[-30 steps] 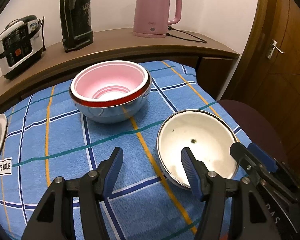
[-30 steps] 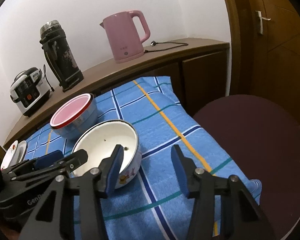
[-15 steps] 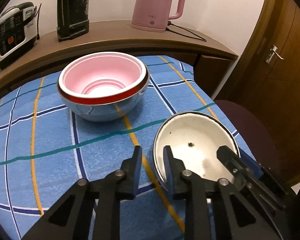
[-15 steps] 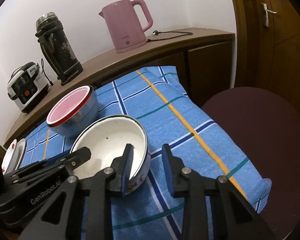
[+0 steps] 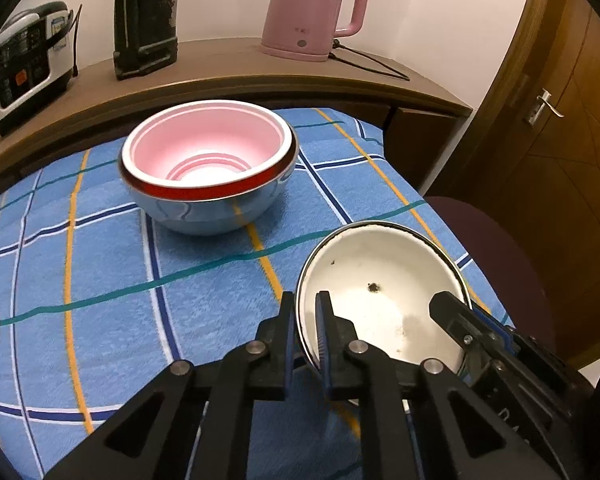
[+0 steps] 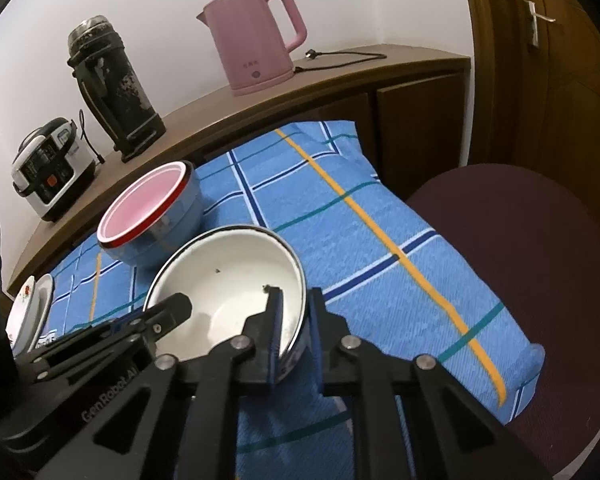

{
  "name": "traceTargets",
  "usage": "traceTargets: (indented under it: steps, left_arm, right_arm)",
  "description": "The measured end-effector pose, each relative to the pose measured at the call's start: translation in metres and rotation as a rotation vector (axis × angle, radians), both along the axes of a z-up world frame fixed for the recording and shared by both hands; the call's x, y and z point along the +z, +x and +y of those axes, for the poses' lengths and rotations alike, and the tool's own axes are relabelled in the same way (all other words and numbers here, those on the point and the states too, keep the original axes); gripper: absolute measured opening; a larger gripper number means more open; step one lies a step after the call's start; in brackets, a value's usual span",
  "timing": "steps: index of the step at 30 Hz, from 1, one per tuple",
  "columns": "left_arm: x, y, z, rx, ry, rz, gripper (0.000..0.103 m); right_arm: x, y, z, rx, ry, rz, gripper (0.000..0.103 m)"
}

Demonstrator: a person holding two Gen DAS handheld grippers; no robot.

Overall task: Organize plates and bowls
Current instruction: 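Close the left gripper on the enamel bowl rim while the right gripper clamps it, then lift the enamel bowl with both grippers and carry it over the bowl stack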

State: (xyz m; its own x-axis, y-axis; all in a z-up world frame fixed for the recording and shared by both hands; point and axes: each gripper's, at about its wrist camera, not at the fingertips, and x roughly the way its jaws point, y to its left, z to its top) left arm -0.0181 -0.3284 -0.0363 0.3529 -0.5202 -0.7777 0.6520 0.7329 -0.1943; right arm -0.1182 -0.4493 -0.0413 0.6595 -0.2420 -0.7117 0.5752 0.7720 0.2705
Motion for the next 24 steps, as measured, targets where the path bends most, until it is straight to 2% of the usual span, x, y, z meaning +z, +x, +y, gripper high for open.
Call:
traceTargets:
  steps: [24]
  left_arm:
    - [0.022, -0.015, 0.034, 0.018, 0.008, -0.096, 0.011]
  right_arm:
    - [0.024, -0.009, 0.039, 0.035, -0.045, -0.026, 0.011]
